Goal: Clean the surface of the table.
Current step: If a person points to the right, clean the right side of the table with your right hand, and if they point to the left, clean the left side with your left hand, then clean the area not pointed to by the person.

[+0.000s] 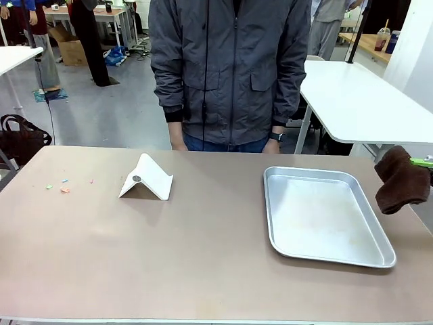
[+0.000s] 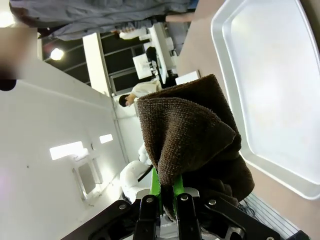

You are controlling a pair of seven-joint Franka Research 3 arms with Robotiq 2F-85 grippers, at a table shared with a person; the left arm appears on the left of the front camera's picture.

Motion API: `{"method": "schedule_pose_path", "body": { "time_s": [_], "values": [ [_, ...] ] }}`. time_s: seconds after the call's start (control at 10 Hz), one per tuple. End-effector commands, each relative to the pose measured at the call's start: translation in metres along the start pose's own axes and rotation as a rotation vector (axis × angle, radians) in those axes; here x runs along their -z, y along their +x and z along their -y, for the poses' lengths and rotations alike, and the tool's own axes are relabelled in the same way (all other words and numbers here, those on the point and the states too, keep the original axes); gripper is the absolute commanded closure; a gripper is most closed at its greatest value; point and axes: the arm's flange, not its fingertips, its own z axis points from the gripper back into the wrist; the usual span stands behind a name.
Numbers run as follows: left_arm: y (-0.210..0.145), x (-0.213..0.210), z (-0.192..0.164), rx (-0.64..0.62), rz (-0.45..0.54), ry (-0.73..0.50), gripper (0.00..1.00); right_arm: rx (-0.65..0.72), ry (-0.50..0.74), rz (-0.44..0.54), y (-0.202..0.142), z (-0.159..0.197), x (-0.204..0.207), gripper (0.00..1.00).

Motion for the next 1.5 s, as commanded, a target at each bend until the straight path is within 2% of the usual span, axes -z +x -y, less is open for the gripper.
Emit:
{"method": "schedule_pose_path", "body": {
  "time_s": [0.0,1.4],
  "values": [
    [-0.0014,-0.0006,0.0042,-0.002,-0.003,0.002,0.81,-0.009,-0.002,-0.002,0.0002,-0.0041,0.0004,0.89],
    [-0.0014,-0.0006,0.0042,-0.002,-0.003,0.002,0.81,-0.009,-0.002,-0.002,0.0002,-0.0041,0.0004,0.89]
  ]
}}
